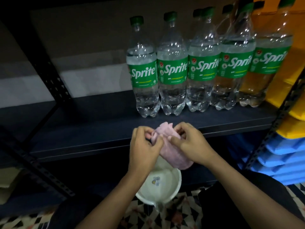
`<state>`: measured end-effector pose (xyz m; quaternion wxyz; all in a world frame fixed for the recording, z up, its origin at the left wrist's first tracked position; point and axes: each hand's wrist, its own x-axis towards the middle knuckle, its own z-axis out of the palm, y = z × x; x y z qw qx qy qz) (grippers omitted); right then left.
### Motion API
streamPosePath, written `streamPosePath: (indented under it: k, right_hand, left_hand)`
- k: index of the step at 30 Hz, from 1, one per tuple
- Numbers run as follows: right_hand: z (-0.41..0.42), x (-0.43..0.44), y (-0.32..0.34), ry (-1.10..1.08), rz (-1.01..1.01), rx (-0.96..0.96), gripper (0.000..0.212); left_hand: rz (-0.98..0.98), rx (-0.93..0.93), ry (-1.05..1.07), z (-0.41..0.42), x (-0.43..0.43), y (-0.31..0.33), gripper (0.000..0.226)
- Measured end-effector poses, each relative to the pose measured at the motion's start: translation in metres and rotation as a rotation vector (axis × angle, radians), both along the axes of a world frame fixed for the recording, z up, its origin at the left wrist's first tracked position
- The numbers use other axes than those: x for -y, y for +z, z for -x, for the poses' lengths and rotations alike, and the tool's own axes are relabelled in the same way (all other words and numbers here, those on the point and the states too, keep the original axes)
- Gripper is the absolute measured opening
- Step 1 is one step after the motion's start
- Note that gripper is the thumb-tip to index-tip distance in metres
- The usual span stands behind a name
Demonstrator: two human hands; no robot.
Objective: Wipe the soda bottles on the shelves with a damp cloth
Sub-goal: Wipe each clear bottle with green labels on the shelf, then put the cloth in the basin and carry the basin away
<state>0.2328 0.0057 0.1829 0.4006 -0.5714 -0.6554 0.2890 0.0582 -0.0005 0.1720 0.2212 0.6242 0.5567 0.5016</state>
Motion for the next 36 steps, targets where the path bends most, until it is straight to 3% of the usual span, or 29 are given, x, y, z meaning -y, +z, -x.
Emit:
streamPosePath:
  k: [2,5,8,11,14,16,20,26,36]
  right_hand:
    - [0.010,0.007,-0.020,0.066,0.114,-0.050,0.015]
    - [0.028,0.014,-0.054,0.061,0.218,-0.064,0.017]
    - [0.049,0.024,-0.076,0.011,0.227,-0.006,0.015]
    - [0.067,0.035,-0.093,0.062,0.220,-0.011,0.018]
    - [0.080,0.042,-0.100,0.110,0.275,0.023,0.031]
    - [0.082,0.042,-0.098,0.141,0.323,-0.008,0.040]
    - [0.080,0.032,-0.094,0.112,0.416,-0.047,0.018]
    - [0.074,0.022,-0.105,0.026,0.643,-0.256,0.055]
    - [0.063,0.017,-0.107,0.003,0.812,-0.358,0.021]
  left_hand:
    - [0.058,-0.010,0.030,0.017,0.016,-0.021,0.028]
    - [0.299,0.050,-0.017,0.034,0.033,-0.054,0.022]
    - [0.497,0.255,-0.105,0.036,0.043,-0.066,0.015]
    - [0.742,0.535,-0.190,0.030,0.051,-0.069,0.033]
    - [0.804,0.693,-0.160,0.033,0.050,-0.078,0.047]
    - [0.806,0.690,-0.085,0.036,0.044,-0.083,0.048]
    - [0.841,0.682,-0.046,0.039,0.034,-0.094,0.040]
    - [0.881,0.630,-0.132,0.041,0.034,-0.101,0.052]
    - [0.925,0.523,-0.142,0.043,0.032,-0.110,0.045]
